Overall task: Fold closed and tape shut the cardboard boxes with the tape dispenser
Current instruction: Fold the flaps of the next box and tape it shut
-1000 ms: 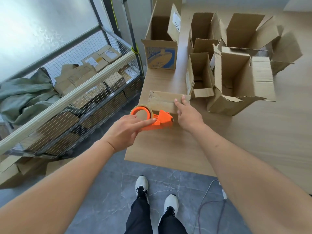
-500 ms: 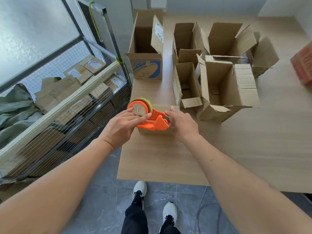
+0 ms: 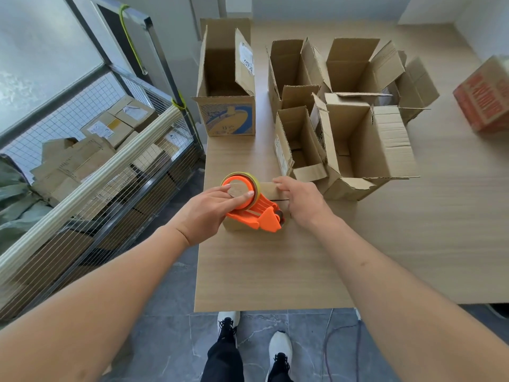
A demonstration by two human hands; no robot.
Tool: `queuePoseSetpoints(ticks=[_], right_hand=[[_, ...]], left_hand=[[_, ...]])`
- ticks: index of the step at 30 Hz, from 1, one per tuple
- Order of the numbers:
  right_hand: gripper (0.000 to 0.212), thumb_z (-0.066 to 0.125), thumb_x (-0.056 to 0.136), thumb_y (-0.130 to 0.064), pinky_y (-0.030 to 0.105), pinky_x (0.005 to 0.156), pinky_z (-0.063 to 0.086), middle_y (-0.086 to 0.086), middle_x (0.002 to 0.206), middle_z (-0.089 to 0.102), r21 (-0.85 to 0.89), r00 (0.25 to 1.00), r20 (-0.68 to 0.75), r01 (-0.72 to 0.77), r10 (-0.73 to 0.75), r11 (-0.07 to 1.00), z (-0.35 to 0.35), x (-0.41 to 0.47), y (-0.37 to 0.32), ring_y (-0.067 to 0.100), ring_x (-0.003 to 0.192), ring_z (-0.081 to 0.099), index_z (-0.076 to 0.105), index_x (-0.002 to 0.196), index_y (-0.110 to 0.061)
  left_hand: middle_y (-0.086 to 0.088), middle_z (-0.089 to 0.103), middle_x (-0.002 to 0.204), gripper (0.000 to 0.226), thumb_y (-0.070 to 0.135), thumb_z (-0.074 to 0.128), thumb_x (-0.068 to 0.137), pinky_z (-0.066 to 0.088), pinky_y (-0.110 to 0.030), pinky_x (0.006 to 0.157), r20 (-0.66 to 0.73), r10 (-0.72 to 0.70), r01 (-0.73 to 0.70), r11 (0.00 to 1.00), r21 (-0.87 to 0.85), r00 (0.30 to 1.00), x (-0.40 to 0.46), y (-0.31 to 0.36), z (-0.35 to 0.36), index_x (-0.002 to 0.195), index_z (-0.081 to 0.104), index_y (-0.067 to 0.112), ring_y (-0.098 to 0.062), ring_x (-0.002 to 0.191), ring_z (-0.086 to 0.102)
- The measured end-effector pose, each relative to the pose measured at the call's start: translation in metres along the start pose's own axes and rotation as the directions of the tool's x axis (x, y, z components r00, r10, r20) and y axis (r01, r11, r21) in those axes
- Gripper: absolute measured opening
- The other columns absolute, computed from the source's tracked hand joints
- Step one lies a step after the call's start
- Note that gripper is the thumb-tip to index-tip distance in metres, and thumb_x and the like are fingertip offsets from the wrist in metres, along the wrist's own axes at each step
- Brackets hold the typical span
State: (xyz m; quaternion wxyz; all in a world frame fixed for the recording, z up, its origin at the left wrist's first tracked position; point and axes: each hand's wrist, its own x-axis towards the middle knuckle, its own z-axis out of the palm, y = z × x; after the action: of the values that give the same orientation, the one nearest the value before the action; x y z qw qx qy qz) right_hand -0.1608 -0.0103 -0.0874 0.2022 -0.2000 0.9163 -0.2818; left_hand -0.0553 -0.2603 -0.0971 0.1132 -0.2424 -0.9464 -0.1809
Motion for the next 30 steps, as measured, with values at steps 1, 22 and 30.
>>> queuePoseSetpoints(ticks=[1, 22, 30], right_hand=[[0.065, 0.042, 0.091, 0.006, 0.048, 0.094, 0.055, 0.009, 0.127, 0.067, -0.014, 0.999, -0.031, 0.015, -0.015, 1.000, -0.001, 0.004, -0.004, 0.030, 0.112, 0.065, 0.052, 0.142, -0.034], [0.013, 0.068, 0.097, -0.014, 0.042, 0.085, 0.058, 0.002, 0.101, 0.076, -0.062, 0.933, -0.205, 0.288, -0.294, 0.956, -0.006, 0.016, -0.047, 0.019, 0.095, 0.070, 0.077, 0.106, -0.014], [0.012, 0.066, 0.095, -0.011, 0.037, 0.084, 0.056, -0.002, 0.093, 0.074, 0.091, 0.964, -0.261, 0.067, -0.041, 0.994, 0.001, -0.006, -0.011, 0.016, 0.090, 0.067, 0.074, 0.091, -0.018]], left_hand=[[-0.007, 0.074, 0.109, 0.075, -0.018, 0.067, 0.080, 0.040, -0.043, 0.117, 0.004, 0.017, -0.017, 1.000, 0.002, 1.000, -0.001, -0.001, 0.001, 0.148, 0.050, 0.006, -0.029, 0.106, 0.068], [-0.003, 0.073, 0.123, 0.079, -0.018, 0.069, 0.081, 0.043, -0.048, 0.113, 0.087, 0.081, -0.080, 0.997, -0.014, 0.993, -0.001, -0.005, -0.003, 0.151, 0.047, 0.011, -0.026, 0.117, 0.067], [-0.013, 0.073, 0.117, 0.077, -0.020, 0.069, 0.077, 0.048, -0.049, 0.108, 0.076, -0.043, 0.038, 0.997, 0.064, 0.996, -0.003, -0.015, -0.017, 0.147, 0.052, 0.006, -0.032, 0.107, 0.069]])
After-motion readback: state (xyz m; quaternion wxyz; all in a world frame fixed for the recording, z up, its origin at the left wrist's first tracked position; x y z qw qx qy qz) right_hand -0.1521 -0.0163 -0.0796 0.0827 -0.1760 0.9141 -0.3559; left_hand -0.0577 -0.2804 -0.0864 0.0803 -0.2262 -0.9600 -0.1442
